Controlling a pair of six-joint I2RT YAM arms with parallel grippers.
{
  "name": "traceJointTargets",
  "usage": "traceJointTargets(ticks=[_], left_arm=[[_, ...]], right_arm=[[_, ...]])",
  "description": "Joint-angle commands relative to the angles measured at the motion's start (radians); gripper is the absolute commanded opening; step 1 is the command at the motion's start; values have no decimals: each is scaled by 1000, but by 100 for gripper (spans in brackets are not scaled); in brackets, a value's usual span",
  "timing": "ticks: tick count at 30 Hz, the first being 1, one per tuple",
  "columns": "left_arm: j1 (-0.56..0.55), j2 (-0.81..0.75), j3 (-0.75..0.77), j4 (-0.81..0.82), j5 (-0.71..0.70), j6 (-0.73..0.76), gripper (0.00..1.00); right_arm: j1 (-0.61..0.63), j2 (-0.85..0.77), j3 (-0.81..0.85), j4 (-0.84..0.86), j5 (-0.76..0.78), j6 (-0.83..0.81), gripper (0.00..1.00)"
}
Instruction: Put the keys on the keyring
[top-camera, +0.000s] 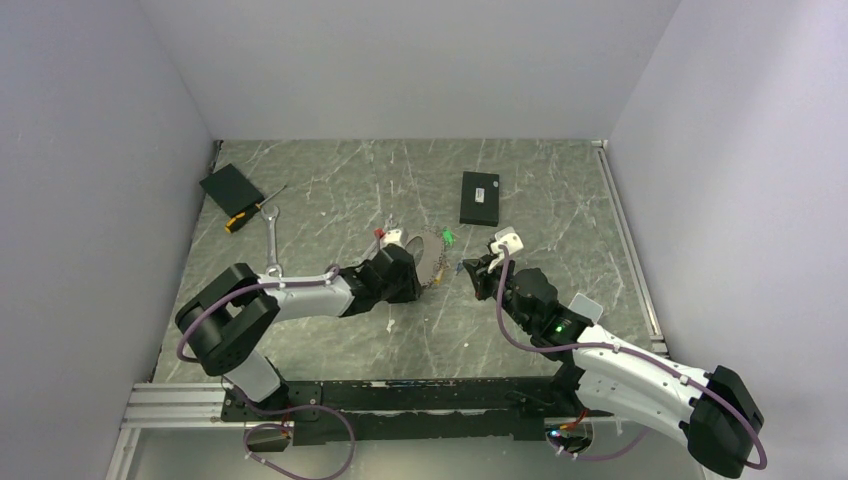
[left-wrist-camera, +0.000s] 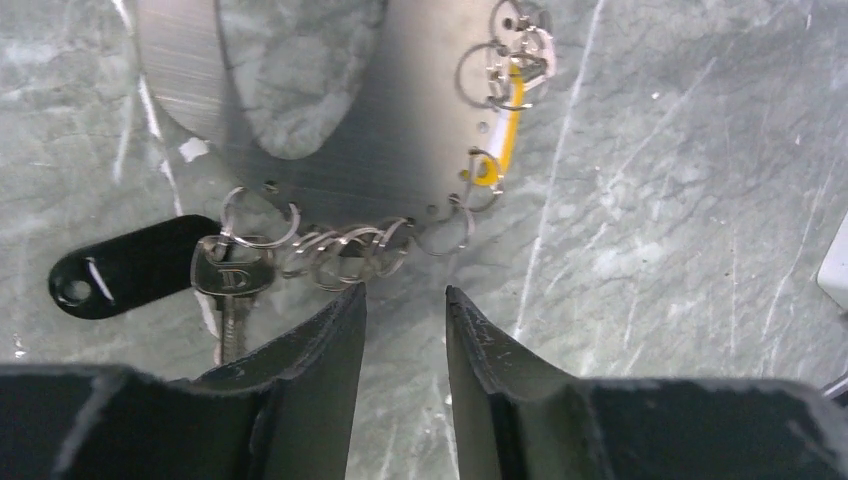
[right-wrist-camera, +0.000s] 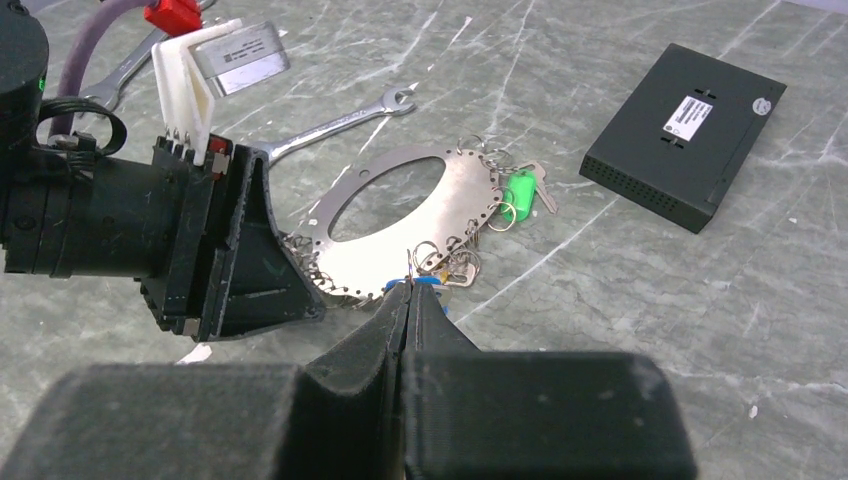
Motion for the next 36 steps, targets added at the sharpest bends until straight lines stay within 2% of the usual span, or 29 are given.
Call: traceJointTargets(ticks=[1,11,12,13,14,36], left_arm=[[-33,-17,109,-142,-54,26,41],[-41,43,137,-156,-80,0,33],[-42,47,142,-163,-84,-3,33],[-41,51,144,-163,-87,-6,42],[-40,57,145,-163,-88,-9,34],[-41,141,174,-73,-114,40,26]], right_arm=[[8,-7,-1,63,-6,12,0],[10,-10,6,49,-6,10,0],[10,-9,6,51,-8,10,0],[12,-9,7,51,-9,9,0],[12,-9,7,51,-9,10,0],[18,-8,2,54,-4,10,0]])
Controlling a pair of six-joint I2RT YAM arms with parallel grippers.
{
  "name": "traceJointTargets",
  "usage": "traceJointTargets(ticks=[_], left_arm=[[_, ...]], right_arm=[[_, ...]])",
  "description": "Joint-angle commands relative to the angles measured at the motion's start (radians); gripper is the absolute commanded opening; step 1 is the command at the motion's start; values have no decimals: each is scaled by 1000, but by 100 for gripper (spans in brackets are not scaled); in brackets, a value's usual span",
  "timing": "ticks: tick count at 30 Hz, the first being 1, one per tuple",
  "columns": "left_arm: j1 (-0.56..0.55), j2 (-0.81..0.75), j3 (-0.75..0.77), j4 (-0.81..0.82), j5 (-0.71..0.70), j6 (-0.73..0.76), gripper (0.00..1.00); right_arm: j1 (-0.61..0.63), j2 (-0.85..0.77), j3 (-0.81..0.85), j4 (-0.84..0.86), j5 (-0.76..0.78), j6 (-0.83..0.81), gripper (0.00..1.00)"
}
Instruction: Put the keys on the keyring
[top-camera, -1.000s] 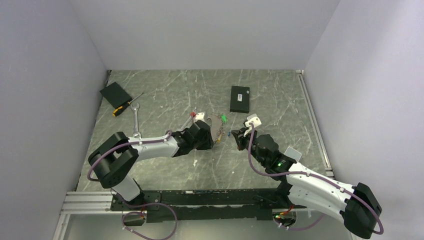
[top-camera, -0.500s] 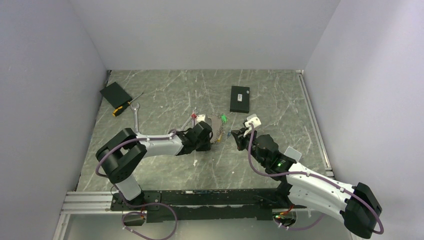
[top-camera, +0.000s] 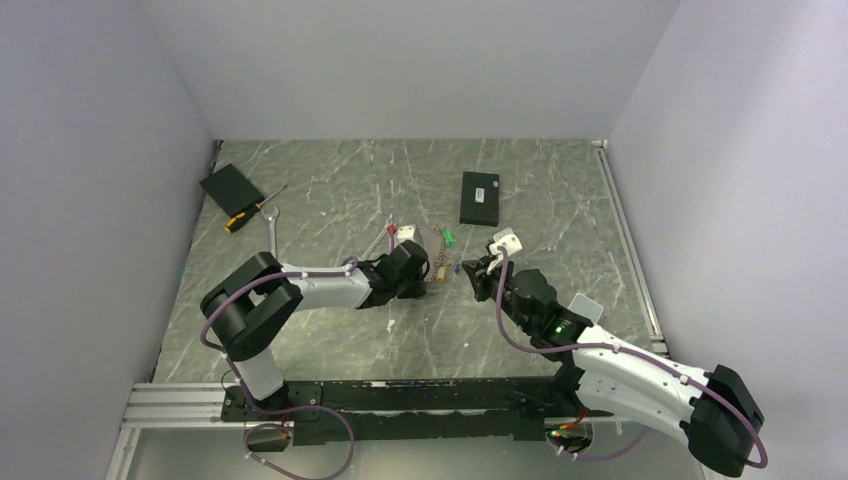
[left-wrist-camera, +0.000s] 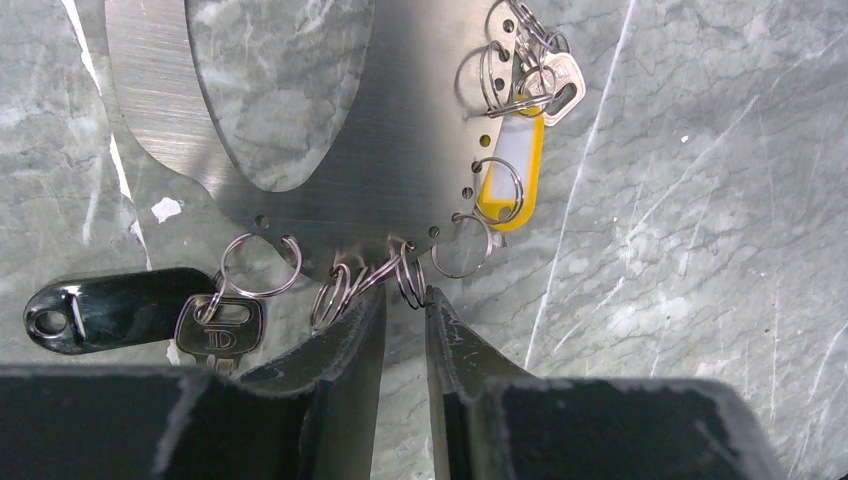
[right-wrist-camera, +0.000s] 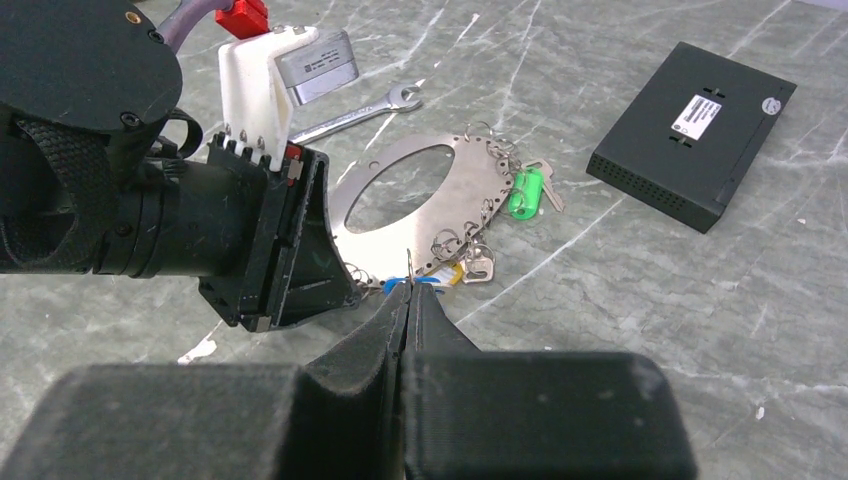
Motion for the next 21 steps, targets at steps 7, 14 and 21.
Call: traceJointTargets(ticks=[7,14,21], left_arm=[[-4,10,26,7,-53,28,15],[-8,-23,18,-10,-48,70,0],[-9,-98,-16,-19,41,253,0]], right_arm=[[7,-6,6,56,-2,10,0],[7,-6,4,58,-2,10,0],[7,-7,4,58,-3,10,0]])
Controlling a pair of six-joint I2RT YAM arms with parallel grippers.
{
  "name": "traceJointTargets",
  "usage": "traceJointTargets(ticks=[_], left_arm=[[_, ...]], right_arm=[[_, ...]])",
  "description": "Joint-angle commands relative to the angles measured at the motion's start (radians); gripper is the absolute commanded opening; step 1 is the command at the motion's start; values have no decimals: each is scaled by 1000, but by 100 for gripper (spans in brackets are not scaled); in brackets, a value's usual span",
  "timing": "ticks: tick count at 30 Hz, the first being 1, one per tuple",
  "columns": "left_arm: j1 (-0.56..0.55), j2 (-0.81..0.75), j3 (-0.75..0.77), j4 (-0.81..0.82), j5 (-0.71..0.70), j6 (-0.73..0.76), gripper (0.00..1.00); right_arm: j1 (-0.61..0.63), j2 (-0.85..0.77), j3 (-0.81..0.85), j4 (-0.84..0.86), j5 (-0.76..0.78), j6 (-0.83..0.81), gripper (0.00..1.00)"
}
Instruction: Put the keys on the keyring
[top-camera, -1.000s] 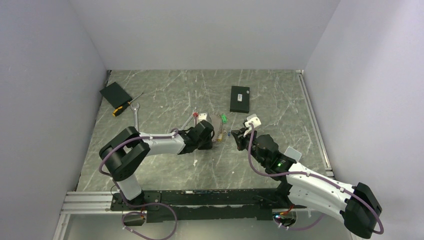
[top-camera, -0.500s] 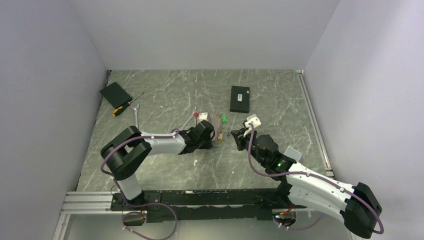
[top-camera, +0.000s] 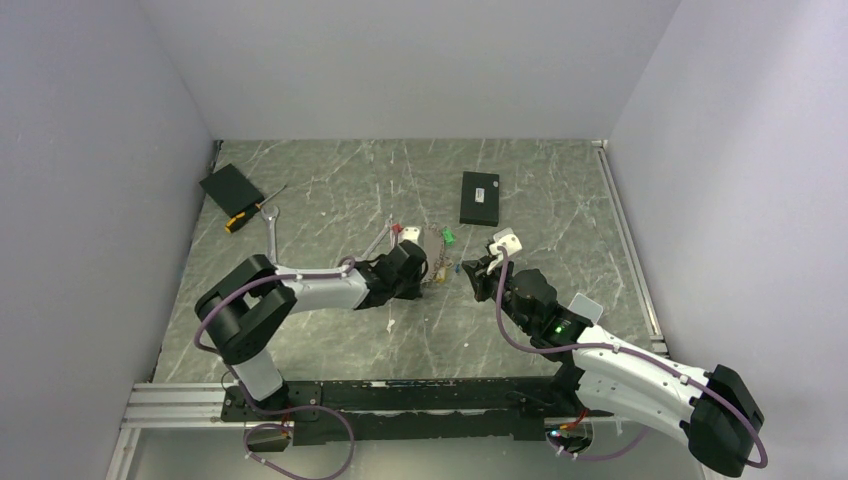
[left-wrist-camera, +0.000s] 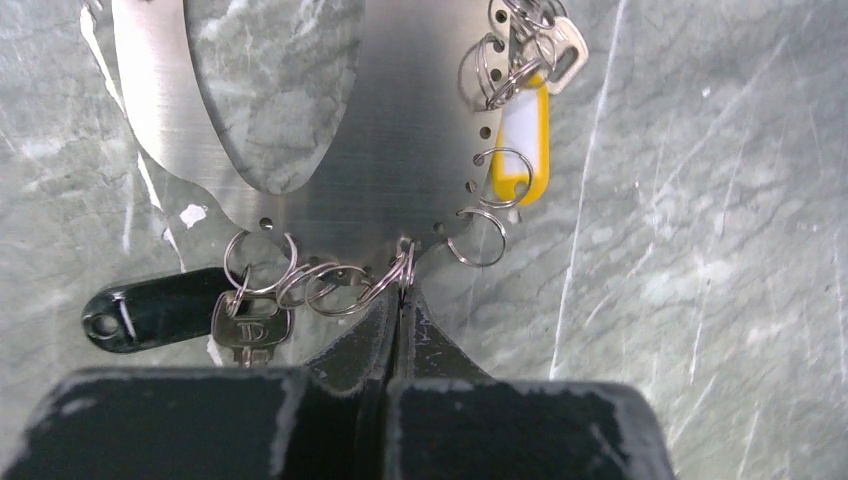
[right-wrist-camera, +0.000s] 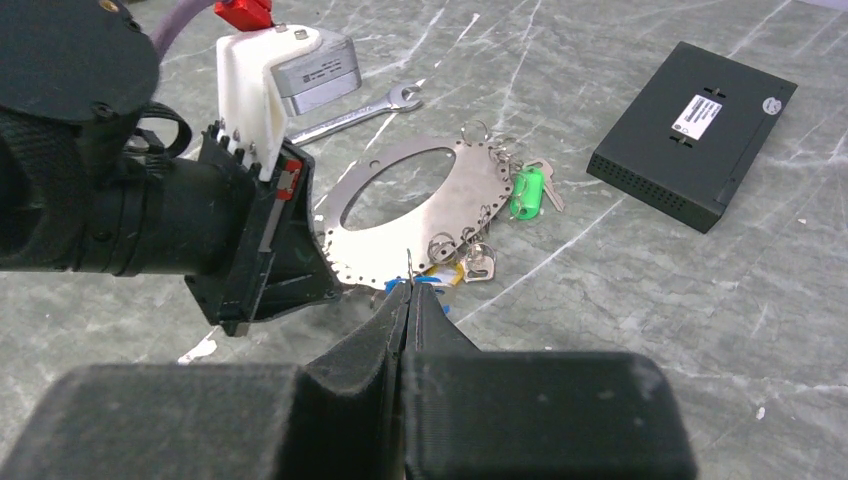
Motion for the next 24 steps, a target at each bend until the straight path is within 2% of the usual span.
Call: traceJointTargets(ticks=[1,7,12,15,20,24], left_arm=[[-7,-100,-19,-6,62,178,0],[-7,-212,-44,-7,167,478,0],[-7,-351,-149,113,296,787,0],[-7,-431,-188,115,359,955,0],[-7,-497,-190,48,434,1140,0],[-7,-528,-205,49,435,1221,0]], right_arm=[[5,-7,4,57,-3,9,0],[6,-6,7,57,-8,6,0],[5,-3,16,53,-17,-1,0],[5,-1,24,49,-31,-6,0],[5,-1,33,63,-119,-24,0],[6,-4,39,72,-183,-36,0]])
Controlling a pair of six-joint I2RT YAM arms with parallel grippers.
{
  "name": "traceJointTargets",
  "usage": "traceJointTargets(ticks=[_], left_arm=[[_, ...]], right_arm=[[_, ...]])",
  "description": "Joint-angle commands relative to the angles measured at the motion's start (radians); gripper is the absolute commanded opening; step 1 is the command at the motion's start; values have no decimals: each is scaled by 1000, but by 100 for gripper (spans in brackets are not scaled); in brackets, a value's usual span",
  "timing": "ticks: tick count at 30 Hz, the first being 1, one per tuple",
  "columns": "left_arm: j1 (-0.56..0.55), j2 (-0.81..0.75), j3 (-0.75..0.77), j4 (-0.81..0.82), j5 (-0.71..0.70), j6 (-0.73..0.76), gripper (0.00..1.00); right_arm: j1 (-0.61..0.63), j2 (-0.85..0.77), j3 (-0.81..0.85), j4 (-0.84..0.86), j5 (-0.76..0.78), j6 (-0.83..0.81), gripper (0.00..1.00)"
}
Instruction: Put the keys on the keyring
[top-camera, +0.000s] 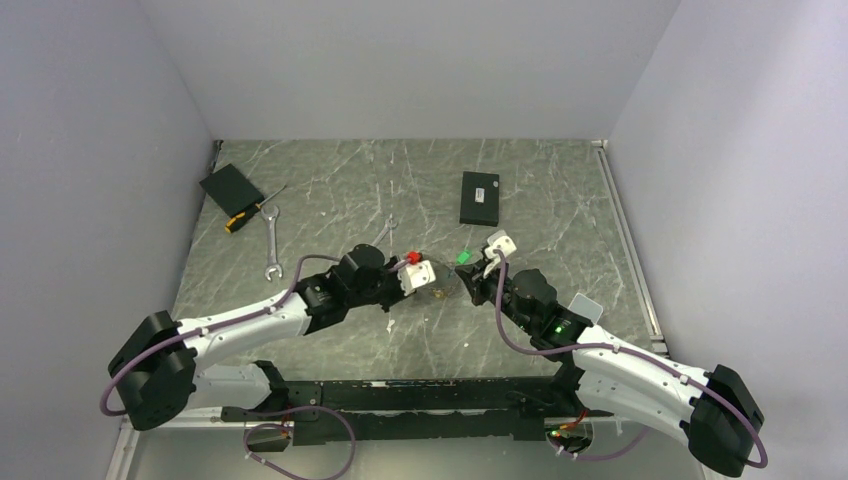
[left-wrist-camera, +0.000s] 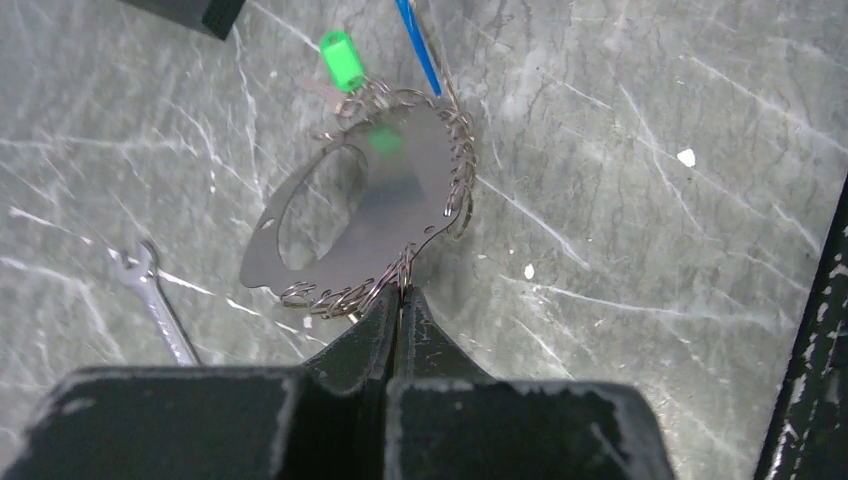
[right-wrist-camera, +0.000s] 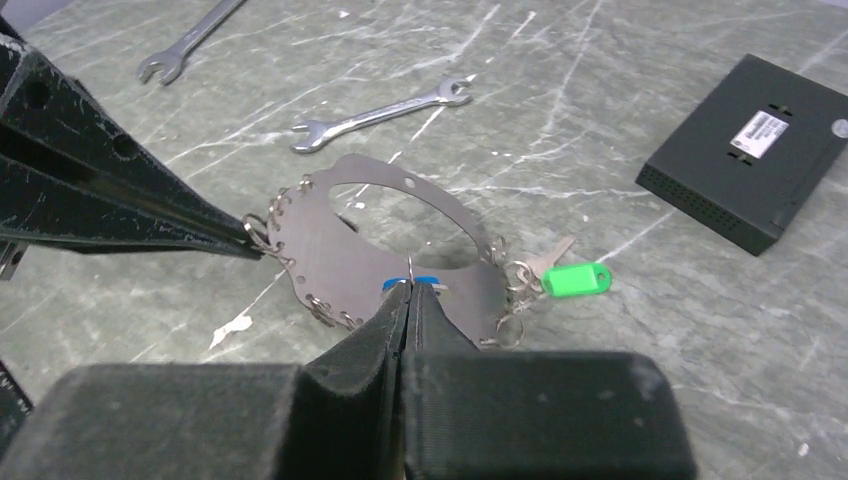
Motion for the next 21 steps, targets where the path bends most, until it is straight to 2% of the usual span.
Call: traceJointTargets(ticks=[1,6,12,16,21], left_arm=[[-4,-50,-17,26,58,199,0],[-3,-98,-46,59,109,267,0],[12,-145,-2,-50,164,366,0],[25,-171,-20,-54,220,429,0],[42,-177,5,-107,317,432,0]], right_arm=[[6,-6,40,75,-111,-26,0],[5,-31,38,106,-232,-44,0],[5,-53,48,119,-355,-54,0],[7,-30,59,124,-457,-54,0],[18,-1,118,39,-488,-98,0]])
